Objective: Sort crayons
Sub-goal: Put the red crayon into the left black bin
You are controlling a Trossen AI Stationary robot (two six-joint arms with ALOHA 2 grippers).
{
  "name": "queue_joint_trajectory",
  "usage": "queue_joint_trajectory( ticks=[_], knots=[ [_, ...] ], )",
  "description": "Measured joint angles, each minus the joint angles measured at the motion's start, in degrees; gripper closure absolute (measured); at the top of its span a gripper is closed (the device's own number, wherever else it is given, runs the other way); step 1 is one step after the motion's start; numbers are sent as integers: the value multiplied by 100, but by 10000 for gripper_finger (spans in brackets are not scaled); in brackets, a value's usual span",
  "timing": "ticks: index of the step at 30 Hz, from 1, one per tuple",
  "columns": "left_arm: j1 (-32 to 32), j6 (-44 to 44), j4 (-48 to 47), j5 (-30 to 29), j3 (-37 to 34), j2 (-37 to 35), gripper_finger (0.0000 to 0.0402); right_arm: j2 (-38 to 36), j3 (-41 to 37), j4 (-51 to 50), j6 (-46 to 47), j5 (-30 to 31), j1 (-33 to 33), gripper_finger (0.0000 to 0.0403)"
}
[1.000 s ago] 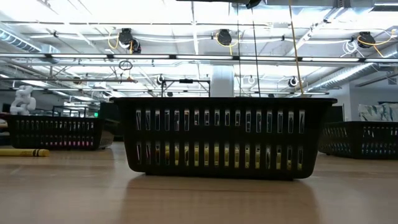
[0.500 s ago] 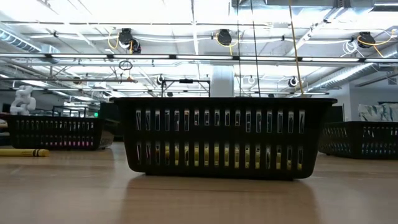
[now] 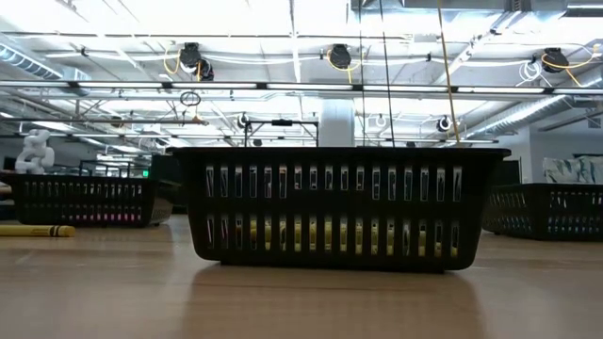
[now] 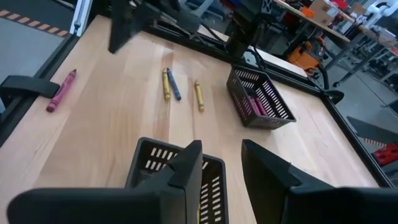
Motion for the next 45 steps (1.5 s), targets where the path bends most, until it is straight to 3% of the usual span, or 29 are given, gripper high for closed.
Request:
queue_joint_trajectory(
  ticks=[10, 14, 21, 30, 45],
  knots=[
    [-84, 0, 1432, 224, 2, 1040, 236, 0, 2, -263, 129, -2, 0, 305],
    [-215, -8, 1572, 5, 282, 1555, 217, 0, 2, -273, 62, -6, 0, 305],
    [-428, -354, 692, -768, 1156, 2253, 215, 0, 2, -323, 11, -22, 0, 305],
    [-525, -1014, 292, -959, 1241, 2400, 220, 0, 2, -438, 22, -26, 50, 305],
    [-632, -1933, -667, -1134, 1244, 2404, 356, 0, 2, -434, 46, -28, 52, 305]
  ],
)
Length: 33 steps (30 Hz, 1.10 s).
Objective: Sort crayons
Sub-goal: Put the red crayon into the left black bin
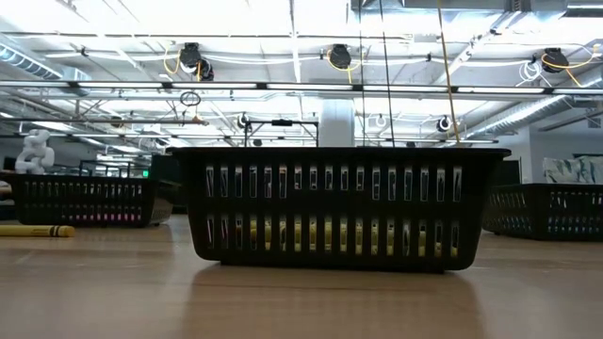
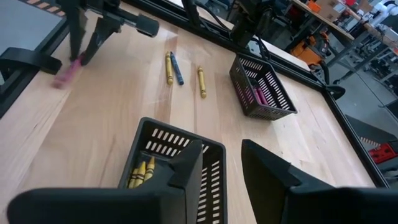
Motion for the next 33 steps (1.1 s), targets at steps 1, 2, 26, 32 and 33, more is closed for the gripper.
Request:
queue_joint_trajectory(
  ticks=[1, 2, 26, 32, 33],
  knots=[
    [27, -22, -33, 13, -2, -1, 367, 0, 0, 0, 0, 0, 0, 305],
    [40, -18, -34, 13, -2, -6, 378, 0, 0, 0, 0, 0, 0, 305],
    [2174, 195, -5223, -843, -46, -3409, 401, -317, 2, -1071, 820, 39, 490, 305],
    [3262, 1461, -5629, 160, -625, -3897, 401, -317, 2, -1078, 875, 43, 572, 305],
    [3403, 1661, -5530, 308, -779, -3947, 401, -317, 2, -1075, 882, 42, 590, 305]
  ],
)
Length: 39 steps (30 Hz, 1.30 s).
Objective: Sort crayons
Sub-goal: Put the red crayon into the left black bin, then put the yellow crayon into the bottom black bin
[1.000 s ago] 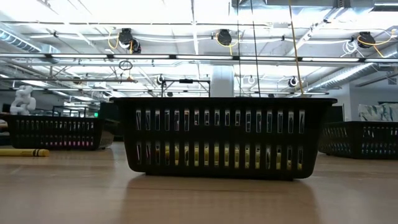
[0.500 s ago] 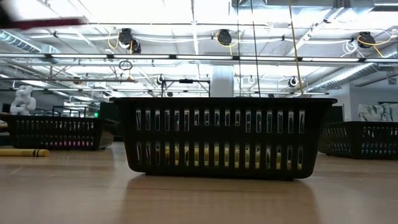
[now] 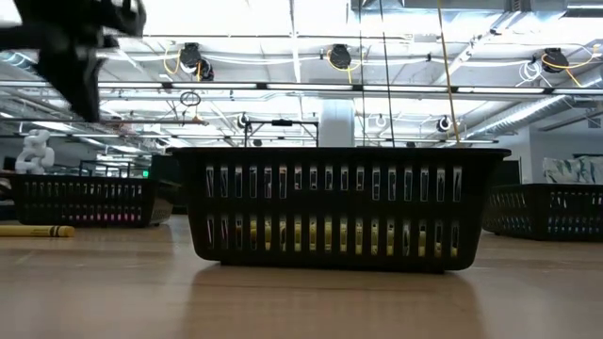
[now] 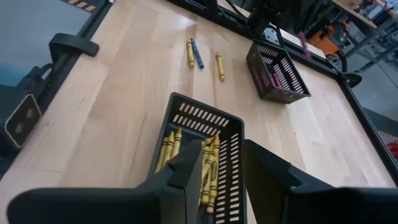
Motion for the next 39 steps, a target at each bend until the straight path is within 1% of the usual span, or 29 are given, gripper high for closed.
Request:
queue_joint_trajectory(
  ticks=[3, 6, 10, 13, 18, 23, 24, 27, 29, 32, 35, 37, 39],
  knots=[
    [331, 468, 264, 409, -508, -103, 402, 0, 0, 2, 1, 3, 55, 305],
    [593, 1002, 889, 700, -997, -125, 401, 0, 0, 2, 1, 3, 88, 305],
    [831, 1422, 1538, 763, -1410, -127, 393, 0, 0, 6, 1, 6, 88, 305],
    [992, 1648, 1688, 769, -1492, -129, 371, 0, 0, 7, 1, 8, 88, 305],
    [1237, 1908, 1723, 781, -1494, -129, 312, 0, 0, 6, 3, 8, 88, 305],
    [1466, 1974, 1590, 690, -1486, -160, 267, 0, 0, 4, 21, 9, 88, 305],
    [1492, 1963, 1538, 614, -1451, -179, 262, 0, 0, -2, 25, 40, 88, 305],
    [1484, 1672, 1526, 231, -1284, -299, 257, 0, 0, -244, 289, 498, 88, 305],
    [1419, 1296, 1565, 0, -1109, -360, 256, 0, 0, -685, 741, 766, 75, 305],
    [1153, 835, 1790, -337, -896, -441, 256, 0, -2, -1616, 1719, 861, 4, 305],
    [650, 684, 2663, -987, -821, -526, 256, -7, -210, -2261, 2617, 715, -114, 305],
    [242, 873, 3575, -1507, -821, -532, 256, -73, -487, -2221, 2999, 605, -173, 305],
    [-175, 1291, 4655, -1991, -821, -504, 256, -161, -741, -1812, 3140, 535, -300, 305]
  ],
)
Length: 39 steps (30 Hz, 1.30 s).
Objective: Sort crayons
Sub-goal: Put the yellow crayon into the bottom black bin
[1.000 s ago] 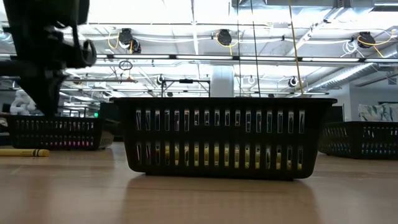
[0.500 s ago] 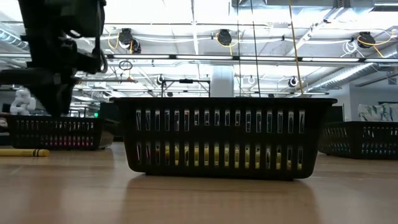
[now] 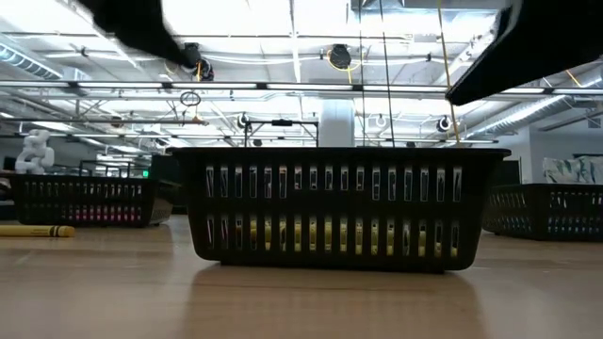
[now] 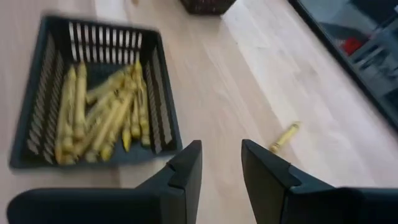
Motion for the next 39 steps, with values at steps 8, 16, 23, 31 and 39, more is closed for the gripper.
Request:
queue_joint_trajectory(
  ticks=[8, 16, 23, 31, 39],
  knots=[
    [-1125, 2261, 3785, -1111, 13, 749, 256, -92, -331, 1357, -172, -438, -1159, 305],
    [-1312, 2276, 4411, -1939, 9, 1680, 256, -88, -508, 1386, -638, -1975, -2999, 284],
    [-1350, 2271, 4402, -1944, 7, 1881, 256, -81, -1129, 2269, -469, -2692, -3846, 236],
    [-1348, 2268, 4371, -1948, 7, 1877, 256, -81, -1655, 2895, -293, -2962, -4098, 246],
    [-1344, 2266, 4366, -1943, 4, 1877, 256, -65, -1824, 3064, -200, -2976, -4064, 259]
  ],
)
